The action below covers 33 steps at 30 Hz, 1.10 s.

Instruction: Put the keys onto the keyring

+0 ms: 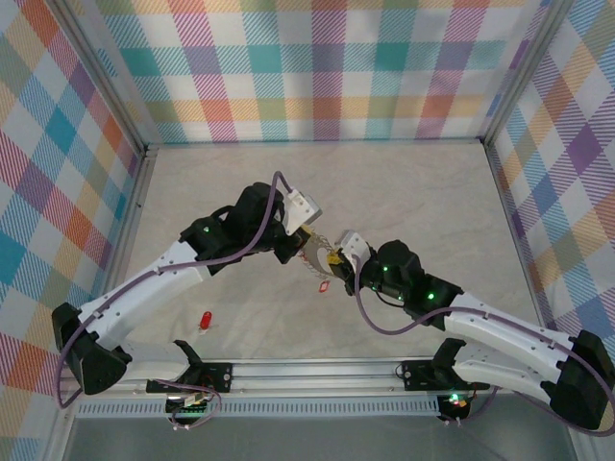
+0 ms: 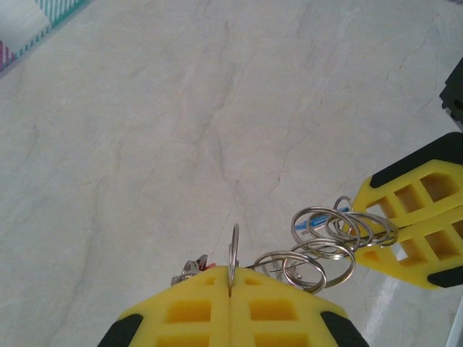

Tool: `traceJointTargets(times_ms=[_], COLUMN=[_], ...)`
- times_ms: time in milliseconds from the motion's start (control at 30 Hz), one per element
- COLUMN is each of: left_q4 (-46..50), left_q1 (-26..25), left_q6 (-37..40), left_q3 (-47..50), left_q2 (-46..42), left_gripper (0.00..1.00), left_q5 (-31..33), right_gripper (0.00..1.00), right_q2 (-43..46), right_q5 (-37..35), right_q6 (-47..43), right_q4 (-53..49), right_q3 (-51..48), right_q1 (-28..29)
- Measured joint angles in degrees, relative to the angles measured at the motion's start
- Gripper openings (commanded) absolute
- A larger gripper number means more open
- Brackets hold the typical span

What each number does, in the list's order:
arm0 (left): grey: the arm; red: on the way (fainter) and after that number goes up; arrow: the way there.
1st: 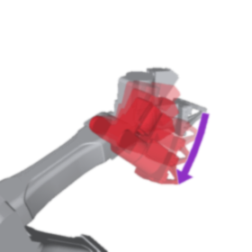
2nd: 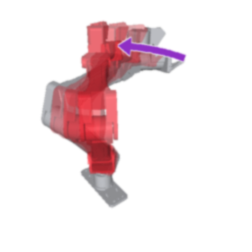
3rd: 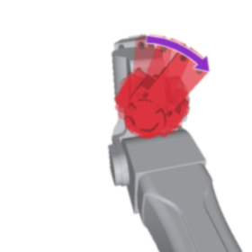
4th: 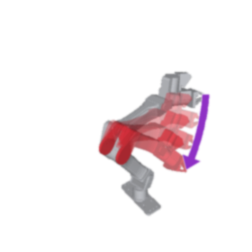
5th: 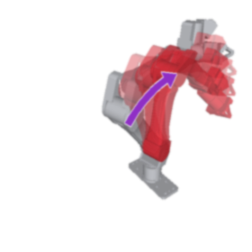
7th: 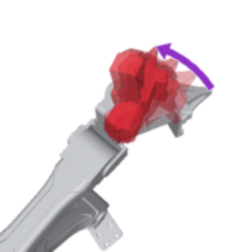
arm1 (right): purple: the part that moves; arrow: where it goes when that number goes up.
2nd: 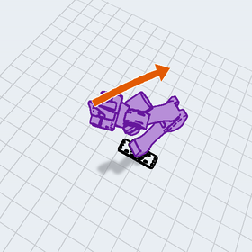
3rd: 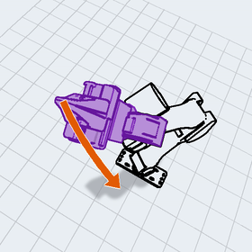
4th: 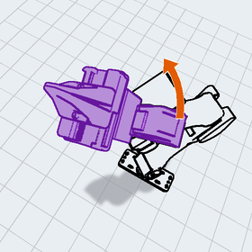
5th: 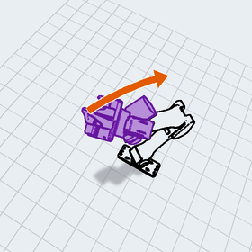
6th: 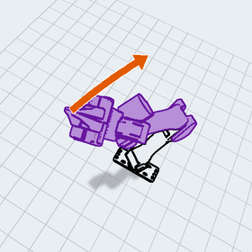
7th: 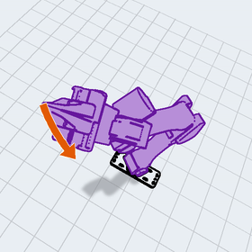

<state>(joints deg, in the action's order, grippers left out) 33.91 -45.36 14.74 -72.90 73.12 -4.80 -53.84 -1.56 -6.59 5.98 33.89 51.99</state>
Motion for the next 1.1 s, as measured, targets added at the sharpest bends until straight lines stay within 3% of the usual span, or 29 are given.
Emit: traceJointTargets(times_ms=[367,467,667,1100], left_q4=[-4.8,-10.2,-18.5,-26.7], left_q1=[0.0,0.0,0.1,0.1], left_q6=[-4.2,-5.2,-6.2,-4.4], left_q3=[4.5,8.4,13.7,16.2], left_q2=[-4.9,-7.8,-10.6,-12.0], left_gripper=[0.0,0.0,0.0,0.0], left_q5=[-0.7,-0.8,-1.7,-6.8], right_gripper=[0.01,0.16,0.31,0.44], right_q2=[-0.1,-0.1,0.9,12.8], right_q5=[-2.8,-1.9,5.0,8.3], right_q6=[-0.8,-0.3,-0.8,-9.0], right_q4=[1.9,3.2,5.8,-0.1], right_q3=[0.3,0.3,0.2,-0.4], right_q1=[3.2,3.3,5.1,5.9])
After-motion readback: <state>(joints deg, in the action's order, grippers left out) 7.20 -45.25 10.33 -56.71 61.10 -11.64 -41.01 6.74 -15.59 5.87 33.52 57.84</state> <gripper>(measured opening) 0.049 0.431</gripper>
